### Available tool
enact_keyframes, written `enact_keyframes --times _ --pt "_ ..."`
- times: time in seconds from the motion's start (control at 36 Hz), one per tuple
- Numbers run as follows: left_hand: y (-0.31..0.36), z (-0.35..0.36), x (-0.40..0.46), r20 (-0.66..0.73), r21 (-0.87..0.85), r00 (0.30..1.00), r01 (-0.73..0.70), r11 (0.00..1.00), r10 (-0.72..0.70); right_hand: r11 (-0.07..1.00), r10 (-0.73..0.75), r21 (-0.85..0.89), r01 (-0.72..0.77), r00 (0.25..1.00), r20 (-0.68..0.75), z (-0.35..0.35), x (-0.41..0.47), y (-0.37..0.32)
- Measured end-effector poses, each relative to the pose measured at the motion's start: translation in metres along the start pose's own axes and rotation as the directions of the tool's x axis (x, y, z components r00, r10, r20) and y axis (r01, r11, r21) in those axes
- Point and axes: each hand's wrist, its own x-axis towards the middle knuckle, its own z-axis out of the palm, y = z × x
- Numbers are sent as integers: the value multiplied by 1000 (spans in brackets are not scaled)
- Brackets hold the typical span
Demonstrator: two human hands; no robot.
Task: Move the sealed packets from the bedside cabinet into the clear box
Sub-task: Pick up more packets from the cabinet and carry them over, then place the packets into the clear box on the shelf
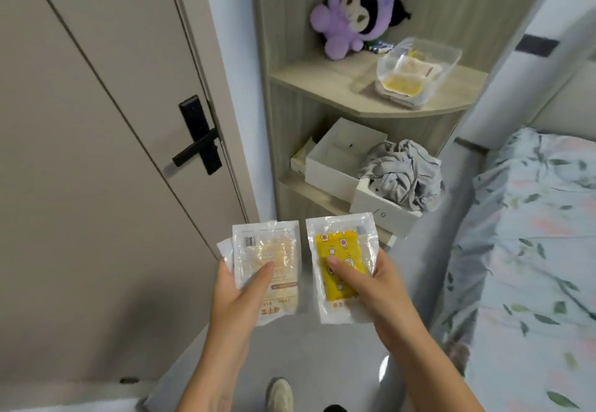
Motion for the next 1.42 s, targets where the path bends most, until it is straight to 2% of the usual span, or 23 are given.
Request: enact_keyframes --times 0.28,0.42,0.56,0.78,0.89,1.0,1.14,1.28,1.36,1.42 --pt "34 64 100 245 49 968 48 998 -59 998 -16 59 24 990 -137 6 70 -38" --pt "41 115 138 322 70 944 54 996 -74 990 -13 132 42 977 -212 -19 106 -63" --pt "51 176 172 396 38 917 44 998 -56 971 -62 202 124 956 -285 -60 155 -98" --pt "103 293 216 450 -88 888 -66 994 99 940 -258 178 290 949 -184 -119 231 -198" --pt "128 336 240 441 -148 877 -137 979 189 936 -308 146 321 945 -105 -135 263 -245" --pt "148 368 260 416 -162 872 -208 965 258 928 -347 108 356 933 -95 -136 294 -270" --pt "161 393 277 427 -144 869 -208 968 250 899 -426 72 431 902 -73 -135 319 -284" --pt "162 404 281 457 -179 878 -65 982 141 876 -476 45 481 875 -86 -130 332 -281" --pt "163 407 279 512 -137 845 -96 986 153 869 -491 -38 493 853 -177 -124 338 -275" --pt "162 408 278 533 -127 829 -118 985 168 864 -502 -72 498 845 -183 -119 341 -275"
